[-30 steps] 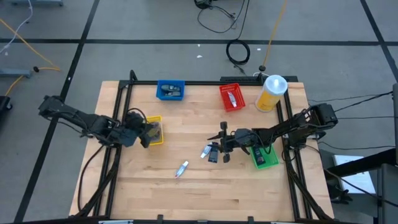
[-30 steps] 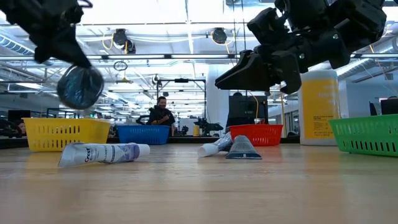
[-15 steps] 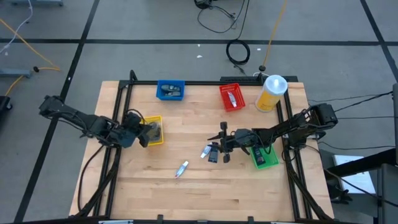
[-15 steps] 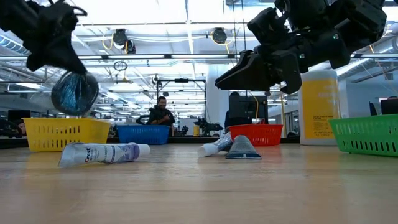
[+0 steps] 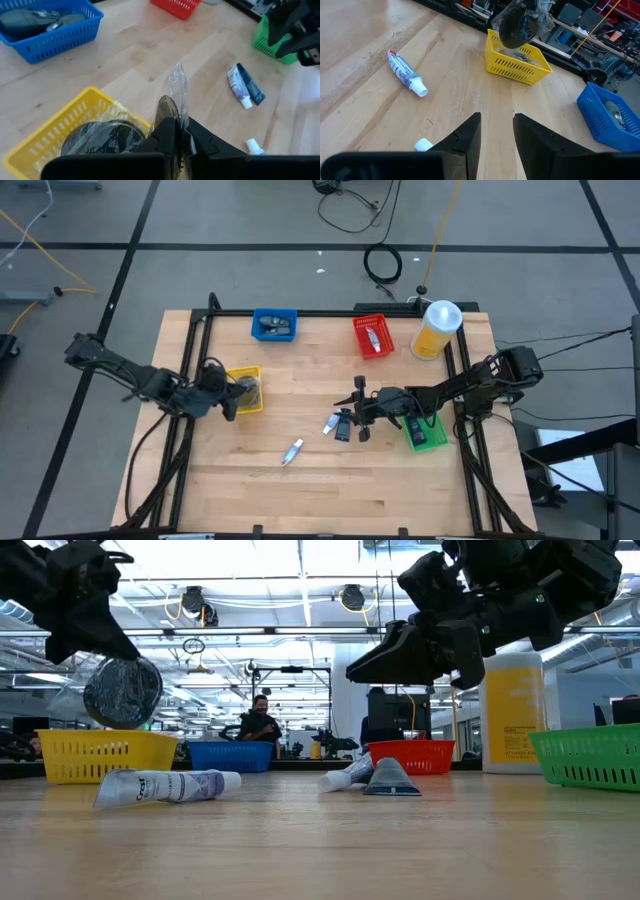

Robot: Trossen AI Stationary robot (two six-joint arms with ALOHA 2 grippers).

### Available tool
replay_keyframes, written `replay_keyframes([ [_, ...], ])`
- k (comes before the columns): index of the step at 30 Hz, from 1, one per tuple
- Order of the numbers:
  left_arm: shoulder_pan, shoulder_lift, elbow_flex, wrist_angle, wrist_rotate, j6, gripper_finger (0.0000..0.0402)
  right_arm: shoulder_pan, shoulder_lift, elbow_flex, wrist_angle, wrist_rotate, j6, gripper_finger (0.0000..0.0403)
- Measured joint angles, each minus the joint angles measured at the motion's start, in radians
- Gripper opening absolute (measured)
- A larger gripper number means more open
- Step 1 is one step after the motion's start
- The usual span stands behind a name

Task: Pick & Place Travel size toiletries
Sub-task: Put the black hairbrush into the yellow bin

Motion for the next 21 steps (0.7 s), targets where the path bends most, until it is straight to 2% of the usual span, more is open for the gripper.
replay_keyframes([
  [5,0.006,-0.003,-0.044,0.047,-0.017,0.007,0.0011,0.000,0.000,0.000,0.000,0.000,0.012,0.0105],
  [10,0.034,-0.029,-0.061,0.120,0.042,0.069,0.0002,0.000,0.000,0.000,0.002,0.000,0.012,0.0104],
  [18,0.117,-0.068,-0.119,0.094,0.066,0.050,0.0024,0.000,0.000,0.000,0.003,0.000,0.012,0.0102],
  [21,0.148,-0.074,-0.135,0.094,0.067,0.087,0.0034,0.000,0.000,0.000,0.003,0.000,0.019,0.0102],
])
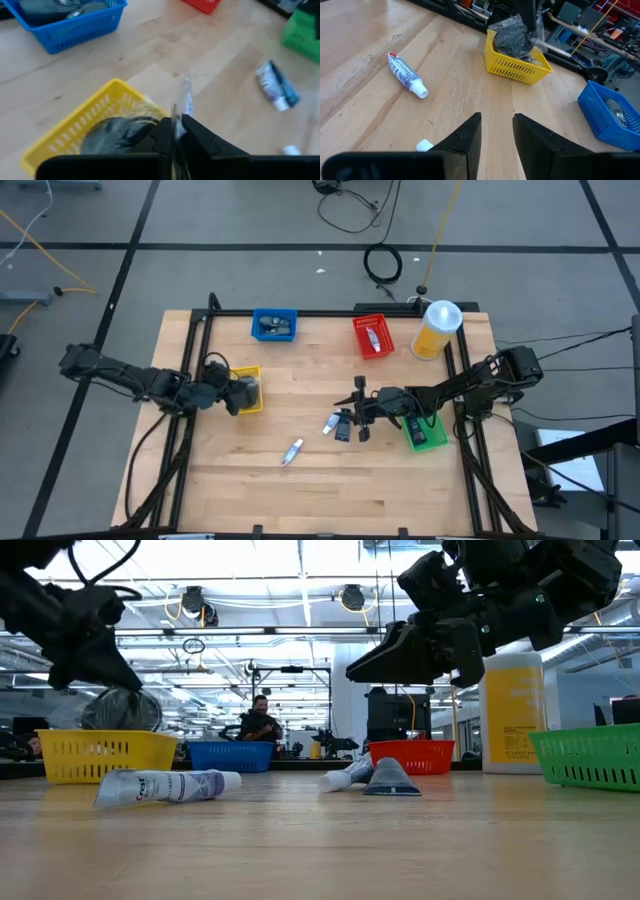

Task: Pick & Place Travel size toiletries
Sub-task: Put the black hairbrush into the yellow bin

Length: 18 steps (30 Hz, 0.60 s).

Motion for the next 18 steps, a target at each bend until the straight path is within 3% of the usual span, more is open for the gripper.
replay_keyframes([
  [5,0.035,0.002,-0.036,-0.007,0.014,0.035,0.0077,0.000,0.000,0.000,0.000,0.000,0.000,0.0101],
  [13,0.075,-0.012,-0.009,-0.047,0.023,0.058,0.0198,0.000,0.000,0.000,0.000,0.000,0.000,0.0102],
  [18,0.086,-0.039,0.057,-0.115,-0.044,0.016,0.0226,0.000,0.000,0.000,-0.002,0.000,0.000,0.0102],
])
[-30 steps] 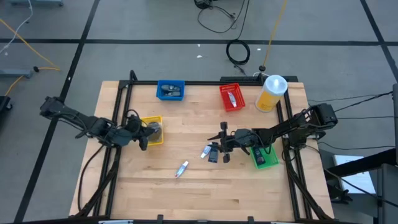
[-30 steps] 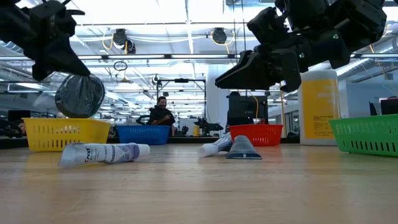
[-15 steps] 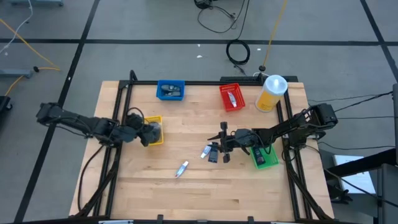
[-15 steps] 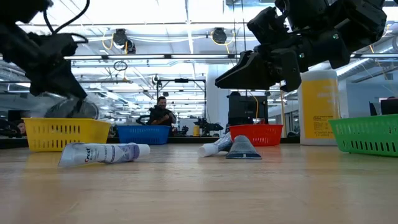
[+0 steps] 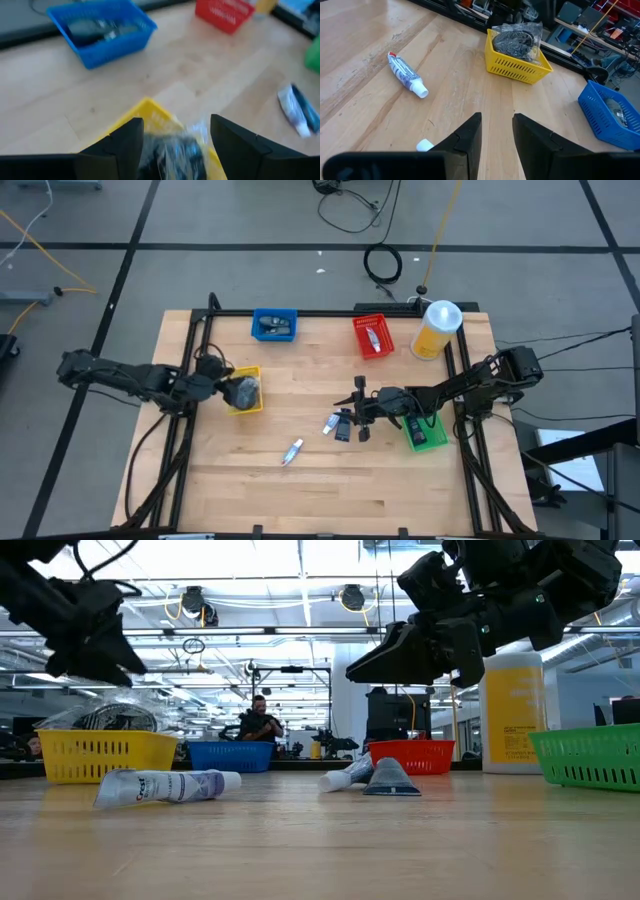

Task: Pick & Place Travel size toiletries
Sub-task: Put the black hairbrush into the yellow bin

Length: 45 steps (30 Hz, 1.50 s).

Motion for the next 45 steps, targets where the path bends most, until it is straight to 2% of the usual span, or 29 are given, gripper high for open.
replay_keyframes([
  [4,-0.001,-0.001,0.003,0.030,-0.034,0.014,0.0227,0.000,0.000,0.000,-0.002,0.000,0.000,0.0102],
  [8,-0.036,0.038,0.003,0.144,0.105,0.113,0.0215,0.000,0.000,0.000,-0.002,0.000,0.000,0.0102],
  [11,-0.076,0.084,0.003,0.241,0.166,0.209,0.0182,0.000,0.000,0.000,-0.001,0.000,0.000,0.0102],
  [15,-0.090,0.174,0.004,0.184,0.228,0.141,0.0127,0.000,0.000,0.000,-0.001,0.000,0.000,0.0102],
  [21,-0.014,0.264,0.003,-0.004,0.158,0.010,0.0044,0.000,0.000,0.000,0.002,0.000,0.004,0.0102],
  [24,0.042,0.275,0.003,0.002,0.121,0.005,0.0010,0.000,0.000,0.000,0.002,0.000,0.004,0.0102],
  [31,0.114,0.276,0.003,0.016,0.147,-0.001,0.0017,0.000,0.000,0.000,0.002,0.000,0.003,0.0102],
  [35,0.094,0.268,0.040,0.003,0.260,0.000,0.0004,0.000,0.000,0.000,0.002,0.000,0.003,0.0102],
  [37,0.062,0.269,0.058,-0.024,0.276,-0.036,0.0003,0.000,0.000,0.000,0.001,0.000,0.003,0.0102],
  [40,0.022,0.282,0.060,-0.070,0.246,-0.107,0.0002,0.000,0.000,0.000,0.002,0.000,0.003,0.0102],
  [45,0.015,0.357,0.053,-0.137,0.275,-0.221,0.0002,0.000,0.000,0.000,0.002,0.000,0.004,0.0100],
])
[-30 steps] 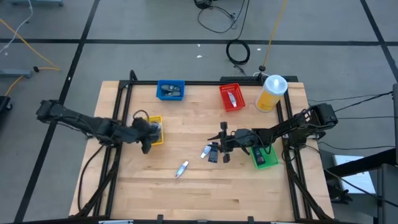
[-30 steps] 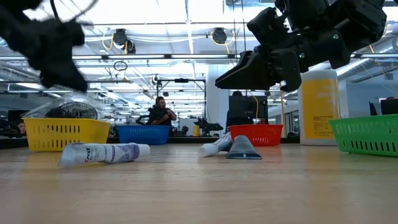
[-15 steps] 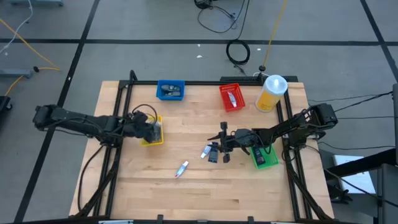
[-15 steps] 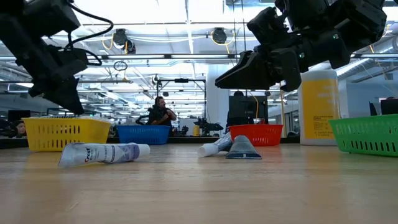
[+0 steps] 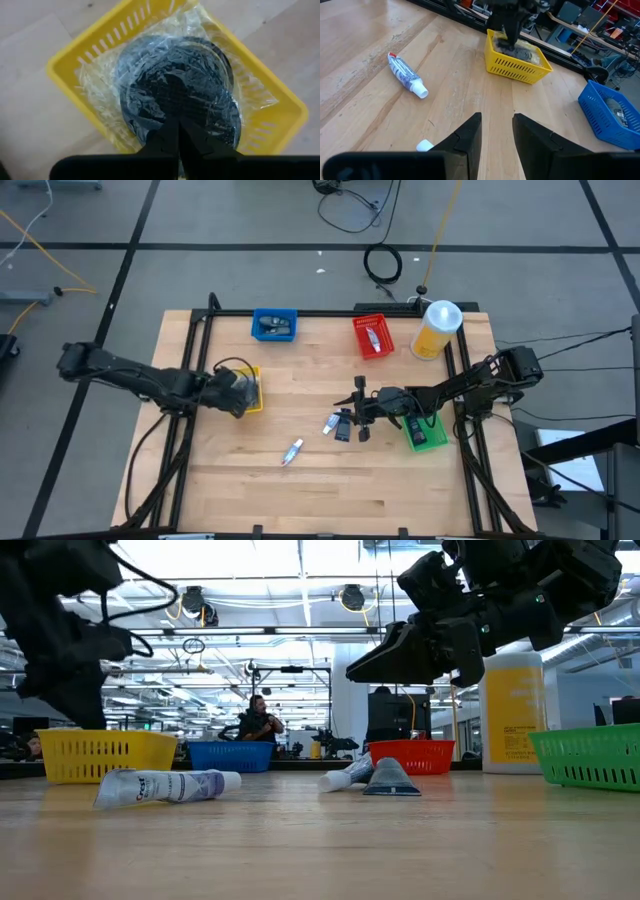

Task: Pick & Place Travel size toiletries
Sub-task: Put the black hairbrush into the yellow bin, then put the blue shave cream into the green bin

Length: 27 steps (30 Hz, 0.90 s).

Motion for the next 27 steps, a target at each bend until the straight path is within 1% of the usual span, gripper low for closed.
replay_keyframes([
  [2,0.004,0.039,0.000,0.022,0.001,-0.012,0.0001,0.000,0.000,0.000,0.000,0.000,0.000,0.0100],
  [5,0.028,0.100,0.000,0.081,0.042,-0.005,0.0004,0.000,0.000,0.000,0.000,0.000,0.000,0.0100],
  [7,0.054,0.134,0.000,0.118,0.052,0.016,0.0004,0.000,0.000,0.000,0.001,0.000,0.000,0.0100],
  [12,0.120,0.160,0.002,0.148,0.059,0.072,0.0003,0.000,0.000,0.000,0.000,0.000,0.000,0.0099],
  [16,0.136,0.119,0.010,0.131,0.112,0.121,0.0009,0.000,0.000,0.000,0.000,0.000,0.000,0.0098],
  [18,0.122,0.088,0.021,0.136,0.113,0.141,0.0008,0.000,0.000,0.000,0.000,0.000,0.000,0.0098],
  [22,0.072,0.017,0.036,0.160,0.068,0.172,0.0002,0.000,0.000,0.000,-0.001,-0.001,0.006,0.0098],
  [25,0.023,-0.028,0.037,0.234,0.024,0.213,0.0008,0.000,0.000,0.000,-0.001,-0.003,0.049,0.0098],
  [27,-0.006,-0.045,0.037,0.312,-0.021,0.282,0.0013,0.000,0.000,0.000,-0.001,-0.003,0.088,0.0098],
])
